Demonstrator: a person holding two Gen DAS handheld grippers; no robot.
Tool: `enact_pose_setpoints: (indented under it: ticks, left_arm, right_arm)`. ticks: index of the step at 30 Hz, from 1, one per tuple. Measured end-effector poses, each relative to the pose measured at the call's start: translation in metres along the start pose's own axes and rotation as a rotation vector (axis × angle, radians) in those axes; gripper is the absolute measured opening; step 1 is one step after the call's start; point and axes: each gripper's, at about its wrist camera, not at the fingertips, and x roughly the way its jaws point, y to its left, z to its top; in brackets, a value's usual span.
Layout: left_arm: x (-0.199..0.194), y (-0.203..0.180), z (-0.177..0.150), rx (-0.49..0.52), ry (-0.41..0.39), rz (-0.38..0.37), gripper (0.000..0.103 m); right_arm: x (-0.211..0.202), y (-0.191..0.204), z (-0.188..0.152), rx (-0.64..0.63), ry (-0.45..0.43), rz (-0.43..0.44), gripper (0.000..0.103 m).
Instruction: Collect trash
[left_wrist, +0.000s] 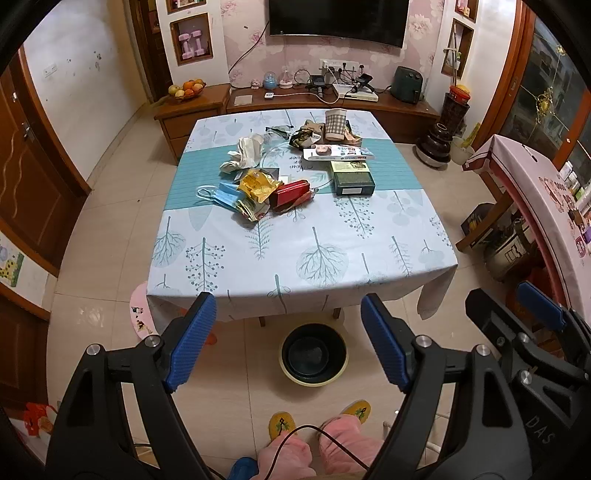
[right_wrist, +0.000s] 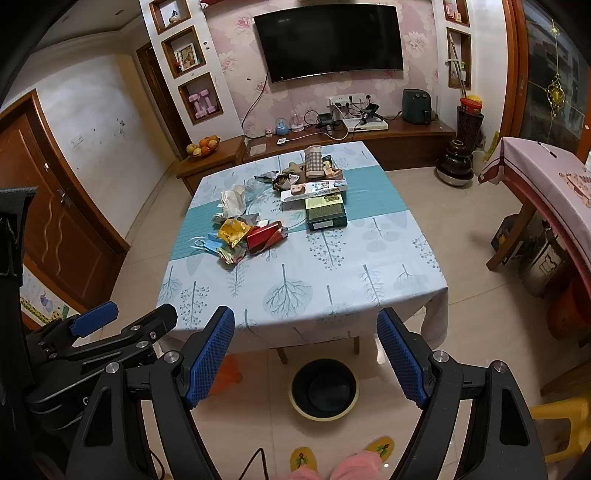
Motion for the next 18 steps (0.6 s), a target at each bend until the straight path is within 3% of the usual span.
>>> enact_pose_setpoints:
  ticks: [18]
  left_arm:
    - [0.0073,-0.0021,-0.0035,0.009,0.029,-0.013,0.078]
  right_arm:
    - [0.005,-0.0001,-0.0039,0.007,0.012,0.003,0.081]
